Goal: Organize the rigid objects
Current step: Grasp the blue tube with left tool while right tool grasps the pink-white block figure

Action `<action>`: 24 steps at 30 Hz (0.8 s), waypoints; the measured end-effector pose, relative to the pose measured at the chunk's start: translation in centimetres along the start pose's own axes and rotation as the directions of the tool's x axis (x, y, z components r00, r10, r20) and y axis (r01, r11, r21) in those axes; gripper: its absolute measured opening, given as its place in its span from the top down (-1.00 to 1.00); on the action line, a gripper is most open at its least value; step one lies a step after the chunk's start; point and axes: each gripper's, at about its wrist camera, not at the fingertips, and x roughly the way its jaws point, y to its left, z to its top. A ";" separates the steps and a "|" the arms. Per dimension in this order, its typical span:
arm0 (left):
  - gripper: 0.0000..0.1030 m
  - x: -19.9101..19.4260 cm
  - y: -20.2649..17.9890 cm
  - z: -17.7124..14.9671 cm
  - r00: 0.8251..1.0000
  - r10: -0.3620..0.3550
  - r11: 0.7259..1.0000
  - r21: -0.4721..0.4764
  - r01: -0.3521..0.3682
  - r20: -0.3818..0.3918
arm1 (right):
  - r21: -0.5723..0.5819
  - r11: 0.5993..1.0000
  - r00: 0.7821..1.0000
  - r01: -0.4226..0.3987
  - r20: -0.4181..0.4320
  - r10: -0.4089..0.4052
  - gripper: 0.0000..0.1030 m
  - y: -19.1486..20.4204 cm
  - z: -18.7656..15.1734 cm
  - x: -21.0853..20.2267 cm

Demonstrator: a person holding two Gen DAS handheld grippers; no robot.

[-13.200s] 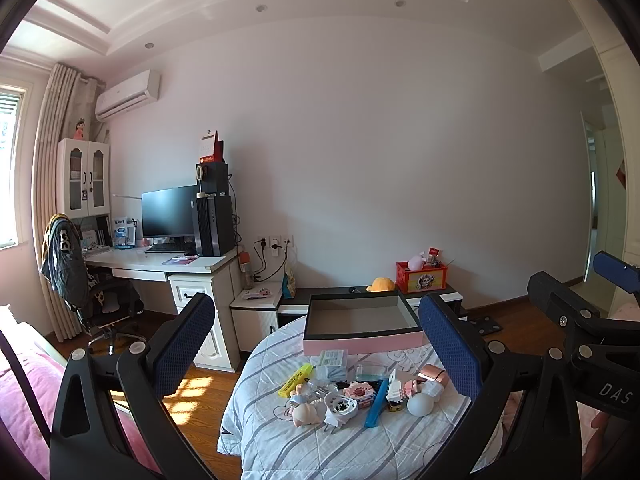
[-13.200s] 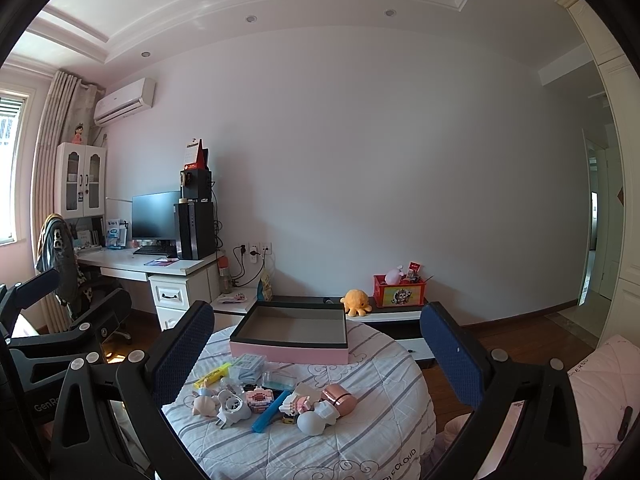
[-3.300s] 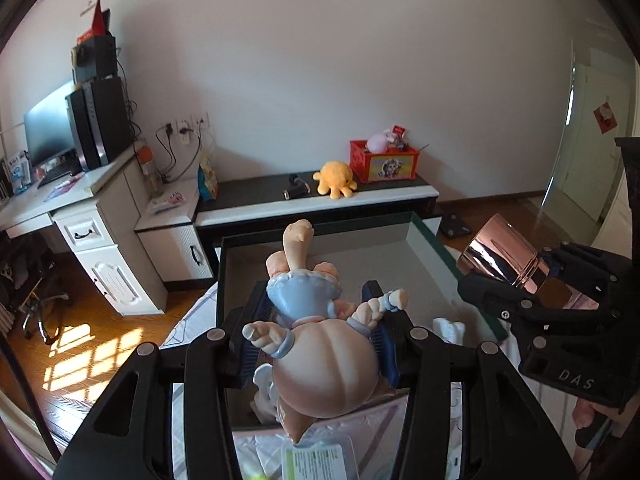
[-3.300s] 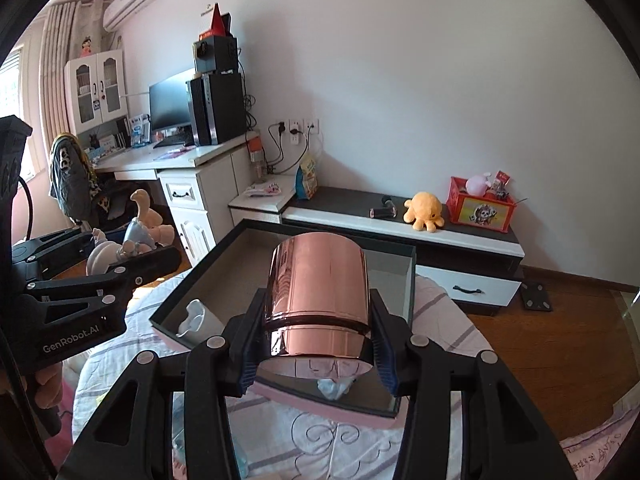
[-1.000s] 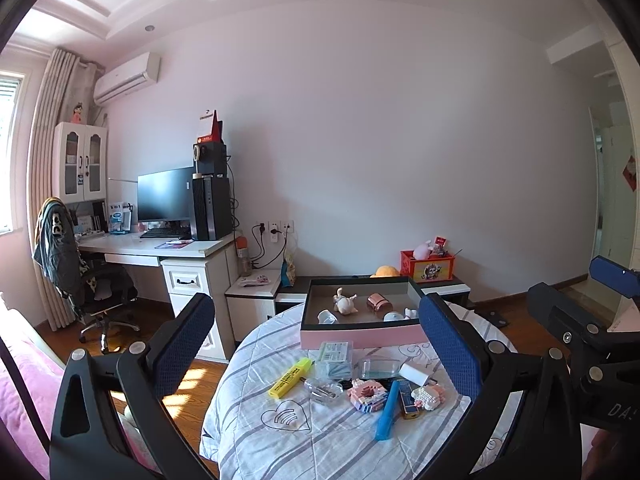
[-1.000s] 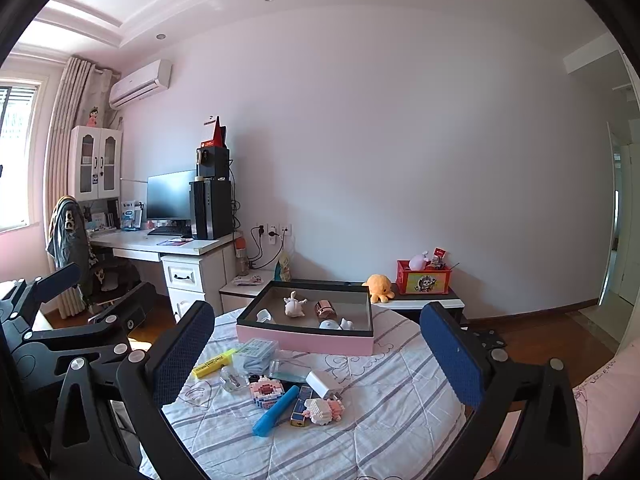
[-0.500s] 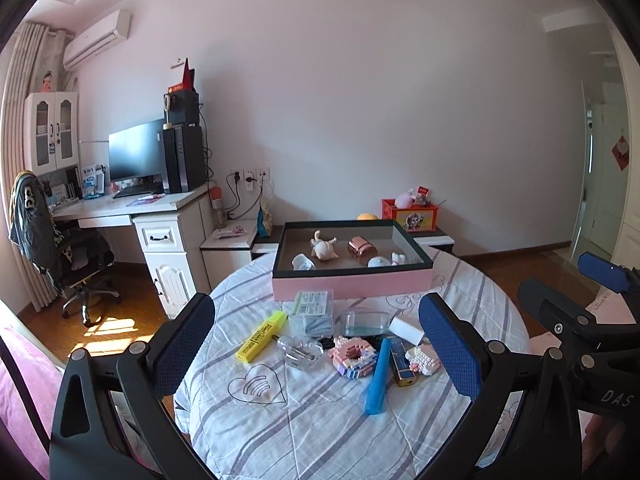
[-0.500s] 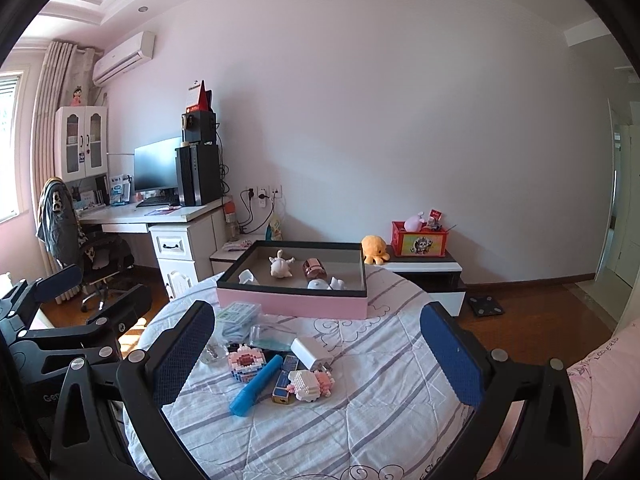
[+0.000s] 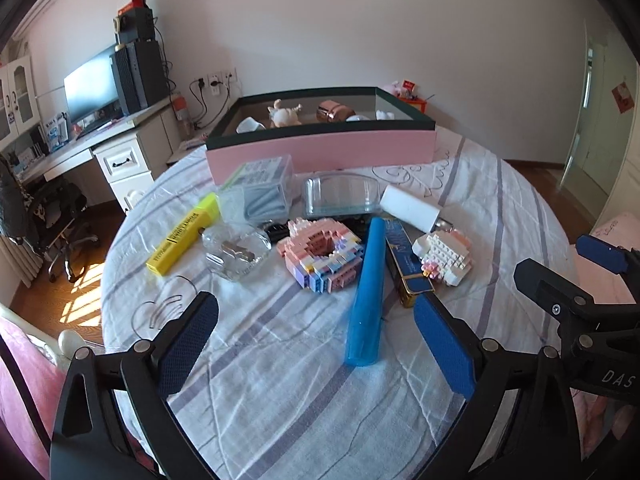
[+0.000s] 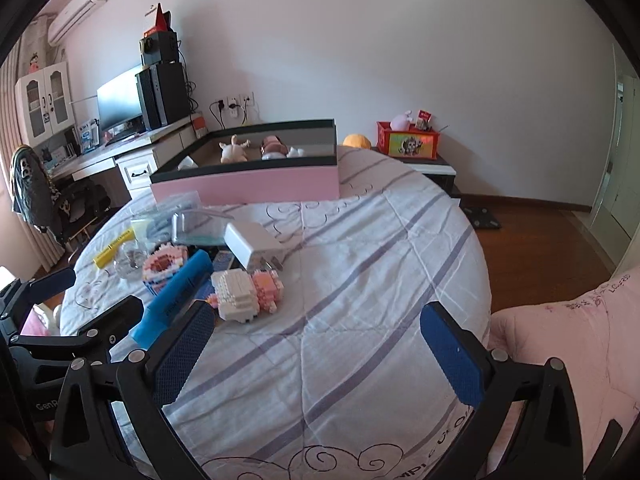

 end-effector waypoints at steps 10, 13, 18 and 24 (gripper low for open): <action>-0.07 4.1 -1.8 -0.2 0.995 -0.072 0.996 0.044 0.075 -0.067 | 0.004 0.999 0.994 -0.042 -0.096 0.042 -1.00 -0.9 -1.1 4.2; 0.67 4.0 -1.8 0.1 0.992 -0.106 0.993 0.049 0.109 -0.061 | -0.010 0.999 0.992 -0.052 -0.114 0.050 -1.00 -0.5 -1.0 5.0; 0.67 2.7 -0.6 -0.1 0.986 -0.157 0.987 0.034 0.160 -0.060 | -0.040 0.996 0.988 -0.079 -0.134 0.073 -1.00 0.7 -0.4 5.9; 0.66 0.6 1.3 -0.5 0.981 -0.193 0.981 0.009 0.193 -0.035 | -0.077 0.990 0.982 -0.115 -0.158 0.101 -1.00 2.6 0.3 6.8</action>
